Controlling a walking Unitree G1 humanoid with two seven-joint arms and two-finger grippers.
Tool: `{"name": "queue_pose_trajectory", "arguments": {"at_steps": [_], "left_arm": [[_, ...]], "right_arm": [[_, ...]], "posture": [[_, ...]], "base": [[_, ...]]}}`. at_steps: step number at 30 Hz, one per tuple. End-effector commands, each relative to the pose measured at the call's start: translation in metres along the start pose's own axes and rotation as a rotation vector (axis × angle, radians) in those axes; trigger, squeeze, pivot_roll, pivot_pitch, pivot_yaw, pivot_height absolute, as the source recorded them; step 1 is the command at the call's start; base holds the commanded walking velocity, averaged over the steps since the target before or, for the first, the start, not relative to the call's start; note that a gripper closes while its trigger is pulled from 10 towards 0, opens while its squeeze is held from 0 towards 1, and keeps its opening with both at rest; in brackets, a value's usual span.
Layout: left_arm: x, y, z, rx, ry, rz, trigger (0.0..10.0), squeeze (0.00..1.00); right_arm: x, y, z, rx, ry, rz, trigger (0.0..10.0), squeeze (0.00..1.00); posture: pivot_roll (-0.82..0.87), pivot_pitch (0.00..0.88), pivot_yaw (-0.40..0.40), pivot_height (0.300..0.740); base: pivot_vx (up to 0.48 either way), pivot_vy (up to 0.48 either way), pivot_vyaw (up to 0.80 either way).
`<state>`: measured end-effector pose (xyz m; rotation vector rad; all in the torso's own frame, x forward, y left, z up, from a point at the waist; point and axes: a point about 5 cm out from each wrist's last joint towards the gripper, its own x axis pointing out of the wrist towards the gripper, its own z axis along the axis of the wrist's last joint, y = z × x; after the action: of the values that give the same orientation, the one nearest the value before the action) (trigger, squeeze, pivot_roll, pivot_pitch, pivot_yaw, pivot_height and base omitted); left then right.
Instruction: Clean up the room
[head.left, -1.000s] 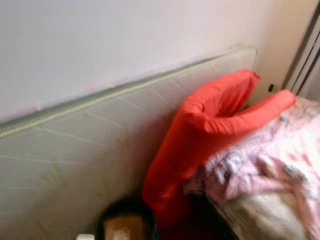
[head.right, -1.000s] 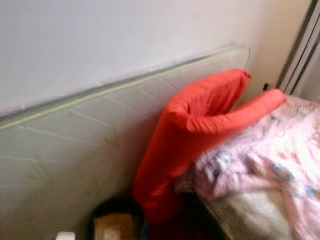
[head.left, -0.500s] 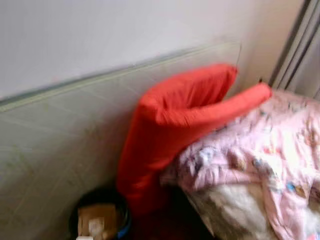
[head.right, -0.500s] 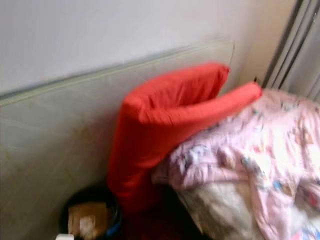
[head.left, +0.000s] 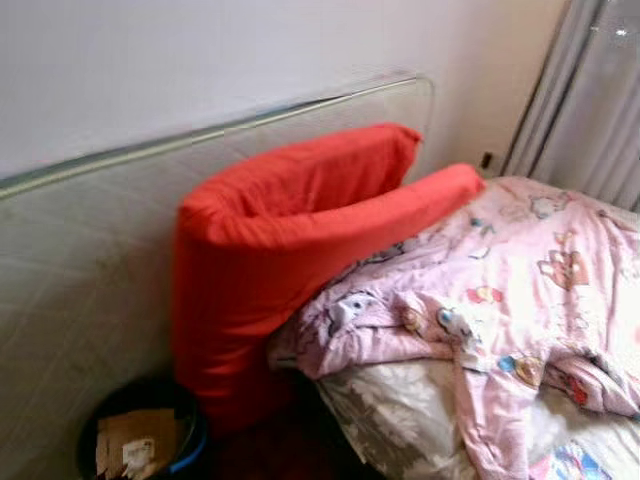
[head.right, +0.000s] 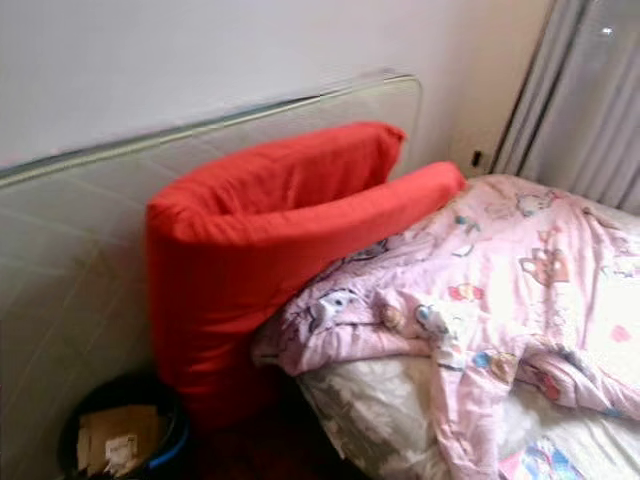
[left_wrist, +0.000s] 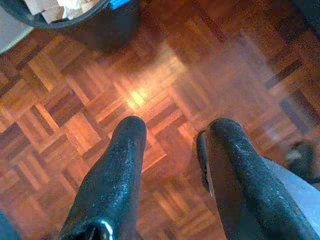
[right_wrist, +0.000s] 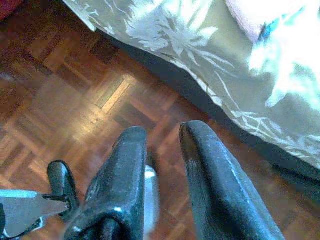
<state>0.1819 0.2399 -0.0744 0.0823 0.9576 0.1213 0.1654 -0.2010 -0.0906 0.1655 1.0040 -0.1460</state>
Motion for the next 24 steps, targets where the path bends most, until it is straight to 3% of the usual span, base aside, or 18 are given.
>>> {"name": "queue_pose_trajectory", "arguments": {"at_steps": [1, 8, 13, 19, 24], "left_arm": [[0.0, 0.005, 0.004, -0.006, -0.01, 0.006, 10.0, 0.0], [-0.003, 0.017, -0.004, -0.008, 0.003, 0.015, 10.0, 0.0], [-0.003, 0.017, -0.005, -0.008, 0.003, 0.014, 10.0, 0.0], [-0.002, 0.009, -0.005, -0.007, 0.004, 0.007, 10.0, 0.0], [0.001, -0.008, 0.002, 0.01, -0.004, -0.011, 10.0, 0.0]], "right_arm": [[-0.001, -0.006, -0.005, 0.007, 0.019, -0.019, 10.0, 0.0], [-0.001, -0.004, -0.006, 0.011, 0.023, -0.017, 10.0, 0.0], [-0.001, -0.003, -0.006, 0.012, 0.024, -0.012, 10.0, 0.0], [-0.001, -0.001, -0.006, 0.003, 0.026, -0.006, 10.0, 0.0], [-0.001, -0.001, -0.006, -0.001, 0.025, 0.0, 10.0, 0.0]], "posture": [[-0.07, 0.006, 0.015, 0.74], [-0.07, 0.002, 0.038, 0.74], [-0.05, 0.0, 0.041, 0.74], [-0.04, 0.0, 0.043, 0.74], [-0.04, 0.0, 0.045, 0.74]], "base": [[0.0, 0.0, -0.76], [0.0, 0.0, -0.76], [0.0, 0.0, -0.76], [0.0, 0.0, -0.76], [0.0, 0.0, -0.76]]}}
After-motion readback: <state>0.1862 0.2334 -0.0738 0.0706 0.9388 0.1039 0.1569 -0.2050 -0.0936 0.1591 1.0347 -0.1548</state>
